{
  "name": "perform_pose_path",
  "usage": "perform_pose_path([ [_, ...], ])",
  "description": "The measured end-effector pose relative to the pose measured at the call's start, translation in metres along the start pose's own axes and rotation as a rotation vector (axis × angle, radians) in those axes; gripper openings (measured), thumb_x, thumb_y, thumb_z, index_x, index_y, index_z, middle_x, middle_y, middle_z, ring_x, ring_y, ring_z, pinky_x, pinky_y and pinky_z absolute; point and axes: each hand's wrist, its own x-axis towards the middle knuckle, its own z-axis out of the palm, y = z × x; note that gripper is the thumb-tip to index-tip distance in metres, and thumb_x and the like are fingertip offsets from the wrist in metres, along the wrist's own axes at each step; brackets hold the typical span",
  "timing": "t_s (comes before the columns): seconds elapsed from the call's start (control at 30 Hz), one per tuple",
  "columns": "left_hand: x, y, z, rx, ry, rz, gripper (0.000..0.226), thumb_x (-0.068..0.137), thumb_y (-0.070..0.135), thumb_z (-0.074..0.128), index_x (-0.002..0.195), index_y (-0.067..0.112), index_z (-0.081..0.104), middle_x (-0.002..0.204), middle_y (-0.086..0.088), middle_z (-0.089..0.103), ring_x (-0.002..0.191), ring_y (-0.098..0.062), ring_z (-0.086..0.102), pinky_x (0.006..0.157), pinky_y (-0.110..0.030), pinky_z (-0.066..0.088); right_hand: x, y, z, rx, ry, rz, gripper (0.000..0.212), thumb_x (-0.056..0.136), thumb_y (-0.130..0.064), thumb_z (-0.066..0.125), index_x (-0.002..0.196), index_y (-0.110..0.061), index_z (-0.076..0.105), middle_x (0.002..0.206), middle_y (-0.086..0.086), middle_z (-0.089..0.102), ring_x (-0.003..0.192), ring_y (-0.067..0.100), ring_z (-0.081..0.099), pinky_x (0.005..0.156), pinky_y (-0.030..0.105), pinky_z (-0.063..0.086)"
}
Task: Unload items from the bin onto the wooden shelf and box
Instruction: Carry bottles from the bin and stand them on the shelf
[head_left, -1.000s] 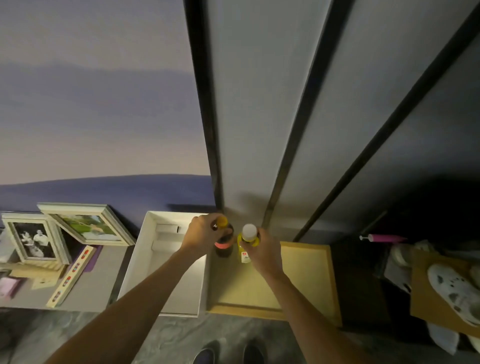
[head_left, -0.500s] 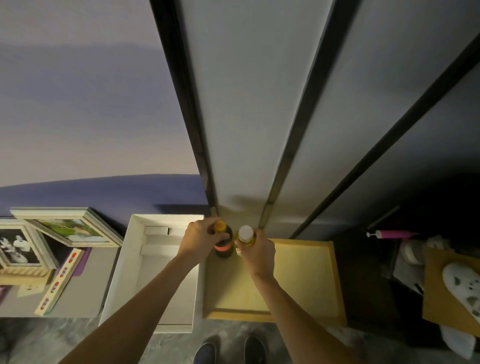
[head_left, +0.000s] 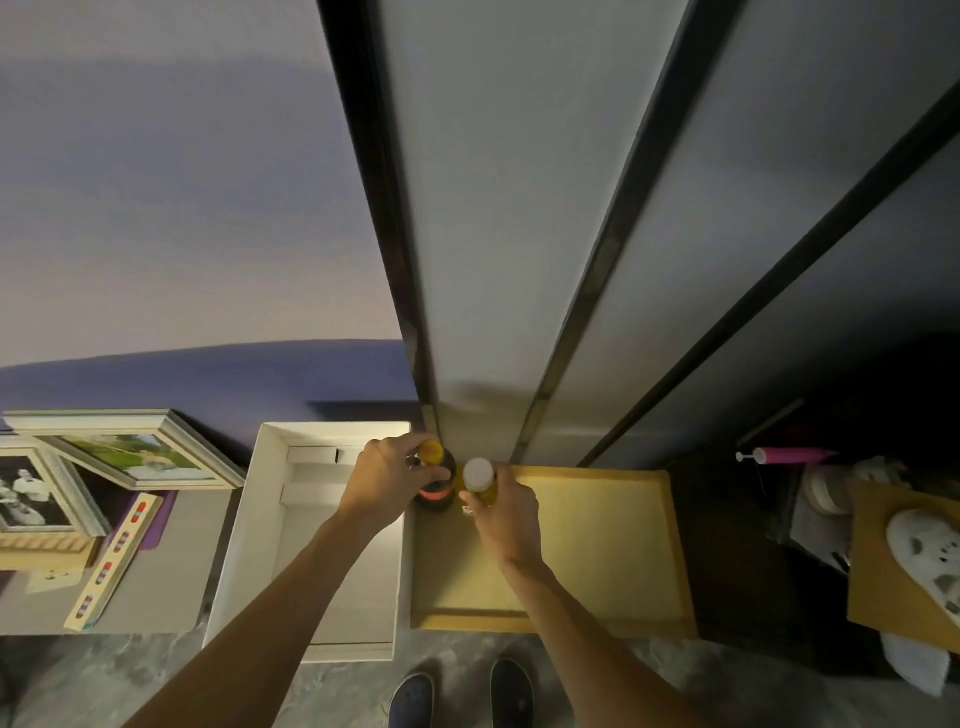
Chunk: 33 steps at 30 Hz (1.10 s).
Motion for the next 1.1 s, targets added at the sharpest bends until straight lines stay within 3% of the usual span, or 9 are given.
perform_pose_path([
  [0.3, -0.012, 0.000, -0.008, -0.015, -0.053, -0.018, 0.038, 0.078, 0.035, 0.090, 0.110, 0.037, 0.071, 0.101, 0.015, 0.074, 0.096, -0.014, 0.070, 0.090, -0.042, 0.061, 0.001, -0.010, -0.005, -0.102, -0.029, 0.050, 0.053, 0.086, -0.040, 0.086, 0.129, -0.023, 0.060, 0.124, -0.006, 0.073, 0.116, 0.013, 0.070, 0.089, 0.013, 0.048],
  [0.43, -0.020, 0.007, -0.018, -0.002, -0.095, -0.016, 0.053, 0.079, 0.048, 0.086, 0.126, 0.040, 0.064, 0.115, 0.014, 0.071, 0.107, -0.015, 0.066, 0.098, -0.043, 0.059, -0.002, -0.020, -0.018, -0.122, -0.095, 0.039, 0.074, 0.079, -0.045, 0.091, 0.140, -0.028, 0.051, 0.131, -0.008, 0.068, 0.122, 0.013, 0.065, 0.101, 0.026, 0.054],
  [0.53, -0.030, 0.018, -0.041, 0.019, -0.071, 0.023, 0.059, 0.083, 0.062, 0.078, 0.135, 0.038, 0.062, 0.130, 0.014, 0.069, 0.118, -0.016, 0.065, 0.100, -0.040, 0.058, -0.006, -0.038, -0.042, -0.150, -0.089, 0.022, 0.090, 0.076, -0.053, 0.090, 0.149, -0.027, 0.044, 0.135, -0.007, 0.064, 0.126, 0.016, 0.062, 0.100, 0.029, 0.052],
  [0.63, -0.043, 0.036, -0.076, 0.065, -0.001, 0.043, 0.067, 0.087, 0.071, 0.067, 0.141, 0.032, 0.060, 0.138, 0.011, 0.066, 0.125, -0.017, 0.064, 0.102, -0.036, 0.057, -0.013, -0.068, -0.079, -0.204, -0.072, -0.032, 0.099, 0.080, -0.056, 0.086, 0.159, -0.024, 0.036, 0.155, 0.000, 0.054, 0.142, 0.024, 0.052, 0.110, 0.039, 0.047],
  [0.73, -0.056, 0.053, -0.119, 0.101, 0.065, 0.090, 0.060, 0.092, 0.064, 0.067, 0.141, 0.029, 0.061, 0.140, 0.009, 0.066, 0.127, -0.018, 0.063, 0.096, -0.028, 0.051, -0.024, -0.109, -0.115, -0.267, -0.040, -0.107, 0.103, 0.083, -0.068, 0.078, 0.164, -0.027, 0.030, 0.167, 0.000, 0.039, 0.150, 0.025, 0.042, 0.116, 0.044, 0.044],
  [0.83, -0.073, 0.068, -0.163, 0.112, 0.088, 0.106, 0.067, 0.091, 0.071, 0.063, 0.146, 0.034, 0.055, 0.151, 0.007, 0.059, 0.135, -0.025, 0.058, 0.107, -0.039, 0.050, -0.043, -0.158, -0.140, -0.300, 0.003, -0.155, 0.109, 0.082, -0.077, 0.071, 0.166, -0.027, 0.023, 0.173, -0.002, 0.024, 0.157, 0.024, 0.030, 0.120, 0.047, 0.040],
  [0.93, -0.089, 0.082, -0.199, 0.233, 0.116, 0.141, 0.082, 0.089, 0.083, 0.053, 0.155, 0.035, 0.042, 0.163, 0.003, 0.044, 0.149, -0.028, 0.042, 0.123, -0.053, 0.036, -0.058, -0.201, -0.157, -0.374, -0.006, -0.206, 0.112, 0.086, -0.080, 0.063, 0.168, -0.021, 0.016, 0.176, 0.003, 0.012, 0.162, 0.026, 0.015, 0.127, 0.050, 0.028],
  [1.1, -0.144, 0.094, -0.269, 0.423, 0.361, 0.203, 0.106, 0.083, 0.097, 0.019, 0.160, 0.026, 0.036, 0.167, -0.003, 0.038, 0.156, -0.027, 0.032, 0.129, -0.053, 0.023, -0.098, -0.272, -0.182, -0.546, 0.119, -0.303, 0.125, 0.081, -0.090, 0.055, 0.168, -0.010, 0.014, 0.176, 0.012, 0.011, 0.162, 0.031, 0.015, 0.128, 0.048, 0.027],
])
